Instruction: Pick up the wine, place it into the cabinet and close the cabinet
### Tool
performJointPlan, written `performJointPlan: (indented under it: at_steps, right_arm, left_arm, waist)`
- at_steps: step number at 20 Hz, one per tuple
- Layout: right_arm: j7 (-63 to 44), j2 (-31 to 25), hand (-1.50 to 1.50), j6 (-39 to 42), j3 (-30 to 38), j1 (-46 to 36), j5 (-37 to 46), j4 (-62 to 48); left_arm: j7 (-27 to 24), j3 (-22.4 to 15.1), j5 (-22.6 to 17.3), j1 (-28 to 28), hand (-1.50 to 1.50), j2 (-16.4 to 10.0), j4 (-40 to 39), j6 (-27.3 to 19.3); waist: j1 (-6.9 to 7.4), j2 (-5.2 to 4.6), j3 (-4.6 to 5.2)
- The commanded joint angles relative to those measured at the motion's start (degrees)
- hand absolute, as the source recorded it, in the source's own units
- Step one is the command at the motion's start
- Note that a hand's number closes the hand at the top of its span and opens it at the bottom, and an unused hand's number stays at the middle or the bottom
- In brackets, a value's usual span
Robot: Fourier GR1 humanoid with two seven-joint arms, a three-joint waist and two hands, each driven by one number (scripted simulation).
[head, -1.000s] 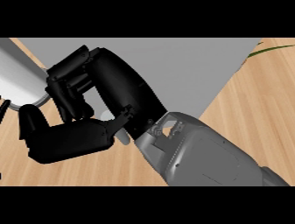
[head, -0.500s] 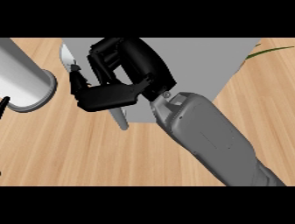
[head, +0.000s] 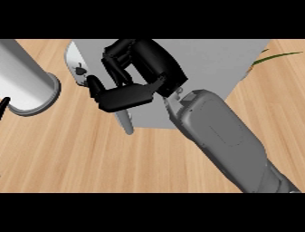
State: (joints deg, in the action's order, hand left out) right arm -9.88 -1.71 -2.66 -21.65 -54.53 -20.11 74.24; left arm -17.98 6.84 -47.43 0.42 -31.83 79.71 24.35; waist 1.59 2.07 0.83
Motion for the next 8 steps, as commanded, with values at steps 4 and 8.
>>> performJointPlan:
  at_steps: [4, 8]
  right_arm:
    - [1.54, -5.10, 1.50, -0.21, 5.69, 0.44, 1.37, -8.71]
    - [2.74, -5.37, 1.50, 0.95, 6.63, -0.18, 1.10, -9.94]
  left_arm:
    - [0.93, 0.73, -0.85, -1.29, -1.50, -0.66, -0.30, 1.02]
    - [0.36, -0.59, 0.48, -0.81, -1.50, 1.07, 0.93, 0.29]
  waist:
    - [-0.82, -2.56, -0.79]
    - [-0.39, -2.55, -0.81]
